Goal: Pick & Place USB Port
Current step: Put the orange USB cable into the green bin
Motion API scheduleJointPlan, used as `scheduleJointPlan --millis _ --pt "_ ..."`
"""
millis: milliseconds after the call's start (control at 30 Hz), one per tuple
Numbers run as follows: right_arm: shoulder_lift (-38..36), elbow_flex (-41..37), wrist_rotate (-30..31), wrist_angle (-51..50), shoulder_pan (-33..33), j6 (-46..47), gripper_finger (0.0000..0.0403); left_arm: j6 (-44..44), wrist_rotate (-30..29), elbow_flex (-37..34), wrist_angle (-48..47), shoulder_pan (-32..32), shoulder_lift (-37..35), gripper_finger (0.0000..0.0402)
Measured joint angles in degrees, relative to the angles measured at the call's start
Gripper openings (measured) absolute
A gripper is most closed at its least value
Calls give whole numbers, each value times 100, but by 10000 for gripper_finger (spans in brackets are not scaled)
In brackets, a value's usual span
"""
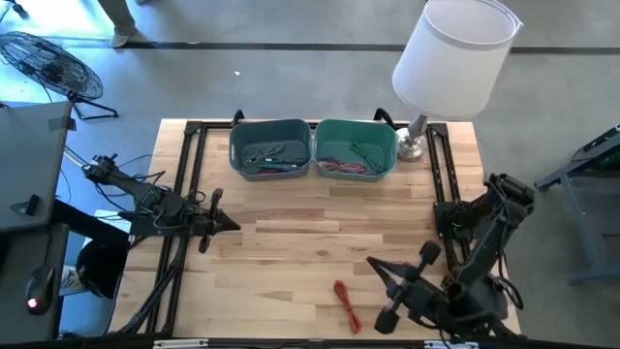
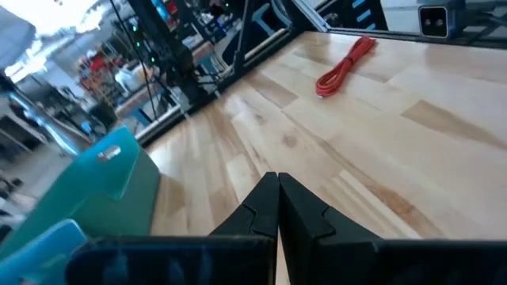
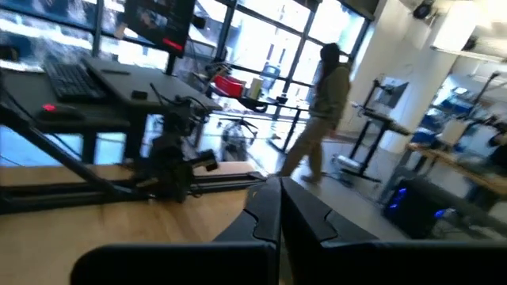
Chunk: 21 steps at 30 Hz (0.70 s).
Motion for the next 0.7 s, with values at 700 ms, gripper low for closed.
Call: scheduleJointPlan --millis 700 --pt "-28 1463 -6 -2366 -1900 -219 0 898 -402 -11 -154 4 -447 0"
